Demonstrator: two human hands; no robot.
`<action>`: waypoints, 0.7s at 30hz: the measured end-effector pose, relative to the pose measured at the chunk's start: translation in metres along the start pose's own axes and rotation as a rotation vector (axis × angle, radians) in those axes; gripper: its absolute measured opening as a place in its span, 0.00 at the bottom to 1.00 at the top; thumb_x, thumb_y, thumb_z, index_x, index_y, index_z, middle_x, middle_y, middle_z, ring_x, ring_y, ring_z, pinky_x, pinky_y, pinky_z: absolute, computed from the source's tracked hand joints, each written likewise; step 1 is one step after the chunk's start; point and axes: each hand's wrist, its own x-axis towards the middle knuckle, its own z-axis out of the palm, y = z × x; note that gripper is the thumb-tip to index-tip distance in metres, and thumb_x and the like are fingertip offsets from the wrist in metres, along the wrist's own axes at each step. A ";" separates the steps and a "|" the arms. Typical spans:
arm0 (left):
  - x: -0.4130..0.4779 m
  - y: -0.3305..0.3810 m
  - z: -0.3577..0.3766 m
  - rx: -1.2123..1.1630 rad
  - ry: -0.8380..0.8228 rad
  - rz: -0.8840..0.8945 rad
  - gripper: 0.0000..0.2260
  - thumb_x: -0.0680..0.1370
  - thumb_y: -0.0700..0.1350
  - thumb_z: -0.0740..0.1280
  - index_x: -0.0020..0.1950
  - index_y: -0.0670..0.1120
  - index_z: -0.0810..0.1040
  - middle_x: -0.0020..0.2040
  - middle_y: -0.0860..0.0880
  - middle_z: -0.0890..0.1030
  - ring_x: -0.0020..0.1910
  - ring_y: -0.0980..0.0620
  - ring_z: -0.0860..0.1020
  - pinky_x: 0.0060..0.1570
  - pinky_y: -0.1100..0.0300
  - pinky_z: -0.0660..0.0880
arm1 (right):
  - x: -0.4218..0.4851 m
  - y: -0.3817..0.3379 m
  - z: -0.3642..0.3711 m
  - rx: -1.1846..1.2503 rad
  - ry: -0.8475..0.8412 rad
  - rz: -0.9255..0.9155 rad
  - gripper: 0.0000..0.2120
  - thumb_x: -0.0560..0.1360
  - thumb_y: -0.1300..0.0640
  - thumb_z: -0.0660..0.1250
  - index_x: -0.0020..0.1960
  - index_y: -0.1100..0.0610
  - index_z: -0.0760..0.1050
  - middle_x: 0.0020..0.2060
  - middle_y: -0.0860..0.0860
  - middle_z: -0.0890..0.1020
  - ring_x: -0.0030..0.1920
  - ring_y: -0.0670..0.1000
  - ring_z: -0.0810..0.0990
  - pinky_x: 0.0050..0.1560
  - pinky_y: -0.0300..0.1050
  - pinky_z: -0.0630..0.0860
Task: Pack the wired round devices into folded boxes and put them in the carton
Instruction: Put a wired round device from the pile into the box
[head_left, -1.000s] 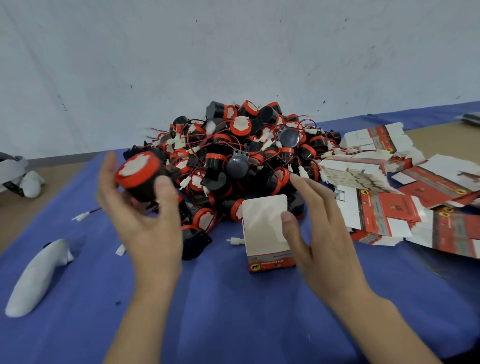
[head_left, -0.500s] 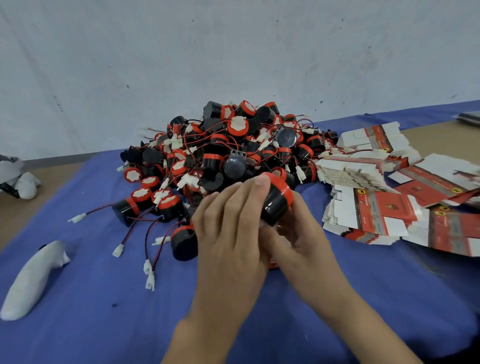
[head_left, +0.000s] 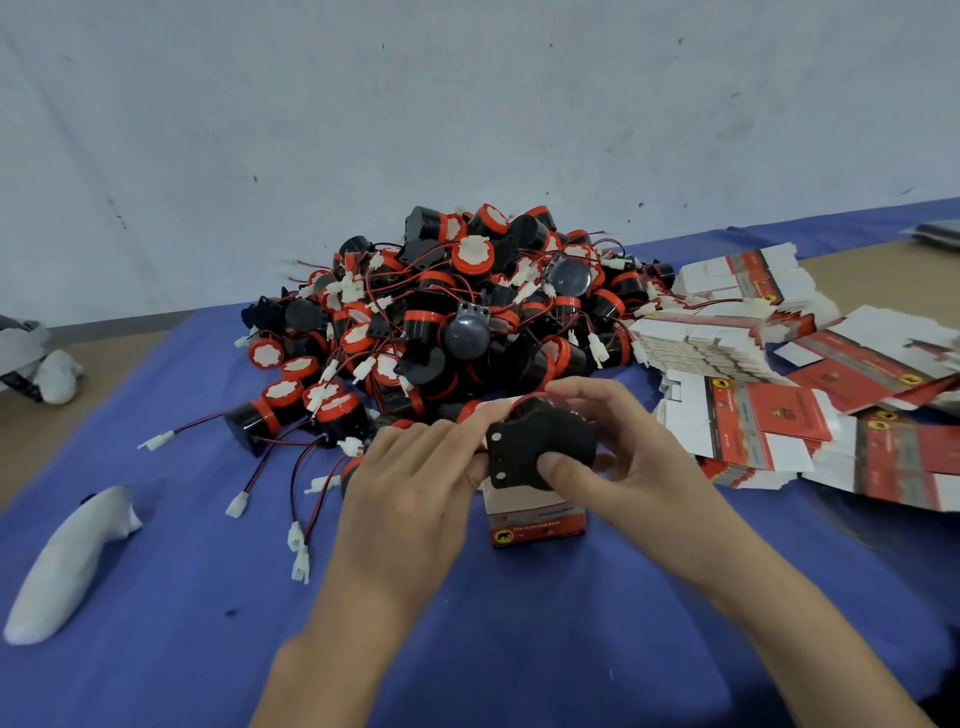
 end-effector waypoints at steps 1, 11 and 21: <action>0.000 -0.001 -0.001 0.025 -0.005 0.019 0.16 0.80 0.41 0.60 0.65 0.41 0.80 0.38 0.48 0.81 0.37 0.48 0.75 0.43 0.55 0.69 | 0.000 0.000 -0.003 -0.053 -0.027 0.007 0.24 0.76 0.58 0.74 0.64 0.38 0.71 0.54 0.42 0.81 0.58 0.44 0.80 0.55 0.37 0.76; -0.005 -0.002 -0.007 -0.066 0.045 -0.090 0.10 0.78 0.48 0.64 0.46 0.45 0.83 0.40 0.54 0.82 0.42 0.55 0.73 0.44 0.59 0.69 | -0.001 0.002 0.000 -0.083 -0.314 0.142 0.17 0.76 0.54 0.74 0.59 0.40 0.73 0.55 0.45 0.80 0.54 0.48 0.83 0.57 0.42 0.79; -0.008 0.004 -0.005 -0.422 -0.146 -0.469 0.07 0.80 0.62 0.60 0.52 0.64 0.76 0.41 0.60 0.81 0.45 0.54 0.80 0.42 0.66 0.73 | 0.002 0.003 0.001 -0.114 -0.042 -0.063 0.25 0.76 0.65 0.72 0.65 0.43 0.72 0.57 0.41 0.80 0.62 0.44 0.77 0.63 0.38 0.75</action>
